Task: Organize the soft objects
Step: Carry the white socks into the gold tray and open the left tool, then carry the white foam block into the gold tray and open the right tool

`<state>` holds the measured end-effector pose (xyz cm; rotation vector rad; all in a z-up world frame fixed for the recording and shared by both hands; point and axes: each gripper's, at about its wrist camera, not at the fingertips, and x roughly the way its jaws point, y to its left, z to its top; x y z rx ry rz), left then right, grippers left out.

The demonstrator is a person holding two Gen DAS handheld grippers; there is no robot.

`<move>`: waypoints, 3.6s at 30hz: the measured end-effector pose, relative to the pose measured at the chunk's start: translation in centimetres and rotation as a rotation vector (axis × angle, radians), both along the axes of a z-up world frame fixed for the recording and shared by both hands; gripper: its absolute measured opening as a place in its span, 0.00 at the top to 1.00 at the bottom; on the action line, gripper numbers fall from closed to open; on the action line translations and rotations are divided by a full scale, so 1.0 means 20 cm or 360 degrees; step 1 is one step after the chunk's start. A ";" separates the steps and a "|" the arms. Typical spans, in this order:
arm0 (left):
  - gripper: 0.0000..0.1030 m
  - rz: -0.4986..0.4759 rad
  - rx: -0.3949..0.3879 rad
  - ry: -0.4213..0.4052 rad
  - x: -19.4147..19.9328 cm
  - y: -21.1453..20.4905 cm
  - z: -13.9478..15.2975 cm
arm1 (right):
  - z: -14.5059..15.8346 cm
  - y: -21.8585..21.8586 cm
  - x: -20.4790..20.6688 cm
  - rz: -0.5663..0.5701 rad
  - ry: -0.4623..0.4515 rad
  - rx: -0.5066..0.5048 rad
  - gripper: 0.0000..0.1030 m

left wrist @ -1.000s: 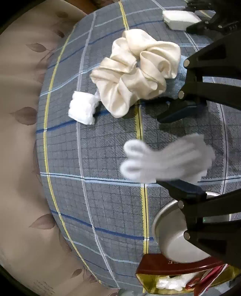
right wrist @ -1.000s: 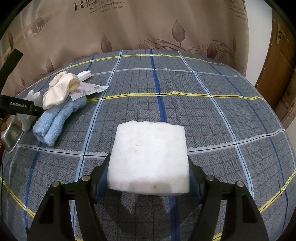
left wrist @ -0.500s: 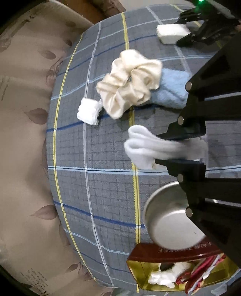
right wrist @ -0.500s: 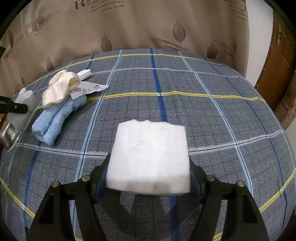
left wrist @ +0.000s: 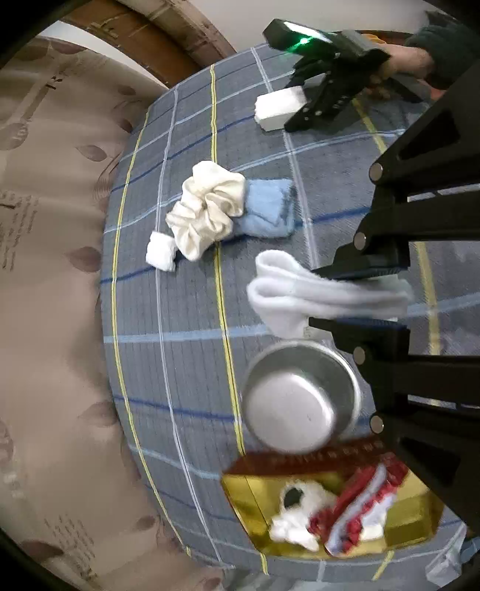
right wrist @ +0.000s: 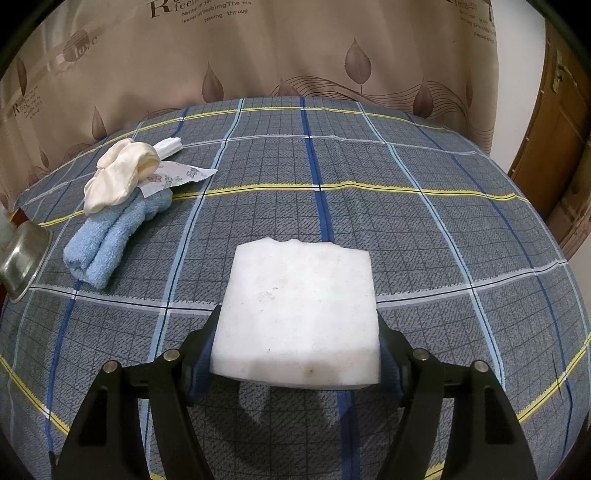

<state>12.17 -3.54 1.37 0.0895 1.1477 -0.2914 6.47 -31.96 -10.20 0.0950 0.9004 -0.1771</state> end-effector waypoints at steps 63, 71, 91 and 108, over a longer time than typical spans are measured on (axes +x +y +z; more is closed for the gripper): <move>0.57 0.0479 0.0042 -0.0104 0.21 1.16 0.12 | -0.01 -0.01 0.00 -0.0006 0.0011 -0.0021 0.33; 0.57 0.0557 0.0173 -0.0196 -0.07 1.20 0.17 | -0.01 -0.01 0.01 -0.0007 0.0012 -0.0017 0.33; 0.57 0.0871 0.0243 -0.0263 -0.36 1.43 0.02 | 0.16 0.25 -0.16 0.0201 0.0109 -0.0145 0.37; 0.57 0.1063 0.0161 -0.0244 -0.46 1.62 -0.03 | 0.41 1.22 -0.16 0.0995 -0.0059 -0.0055 0.37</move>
